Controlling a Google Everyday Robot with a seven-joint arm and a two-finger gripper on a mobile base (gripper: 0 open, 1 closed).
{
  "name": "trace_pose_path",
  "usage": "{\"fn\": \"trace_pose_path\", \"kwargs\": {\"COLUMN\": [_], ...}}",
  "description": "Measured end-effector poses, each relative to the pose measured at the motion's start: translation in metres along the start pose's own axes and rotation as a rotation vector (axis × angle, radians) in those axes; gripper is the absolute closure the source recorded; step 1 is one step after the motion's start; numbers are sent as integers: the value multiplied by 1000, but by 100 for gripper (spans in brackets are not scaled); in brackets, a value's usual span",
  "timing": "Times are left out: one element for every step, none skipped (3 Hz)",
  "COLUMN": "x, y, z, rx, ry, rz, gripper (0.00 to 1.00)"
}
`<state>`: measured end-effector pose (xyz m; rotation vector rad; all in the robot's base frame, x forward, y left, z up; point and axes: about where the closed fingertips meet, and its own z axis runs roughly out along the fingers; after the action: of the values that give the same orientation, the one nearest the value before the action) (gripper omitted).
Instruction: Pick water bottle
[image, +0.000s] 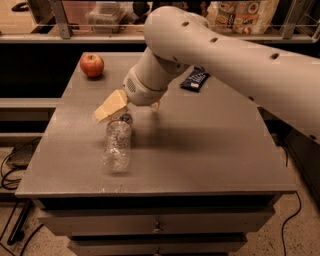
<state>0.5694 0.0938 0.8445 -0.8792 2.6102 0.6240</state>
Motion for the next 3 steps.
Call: {"fn": "trace_pose_path", "kwargs": {"x": [0,-1,-4], "y": [6,10,11], "z": [14,17,12], "rx": [2,12,12], "ry": [34,49,49], "rz": [16,21,21], "gripper": [15,38,61]}}
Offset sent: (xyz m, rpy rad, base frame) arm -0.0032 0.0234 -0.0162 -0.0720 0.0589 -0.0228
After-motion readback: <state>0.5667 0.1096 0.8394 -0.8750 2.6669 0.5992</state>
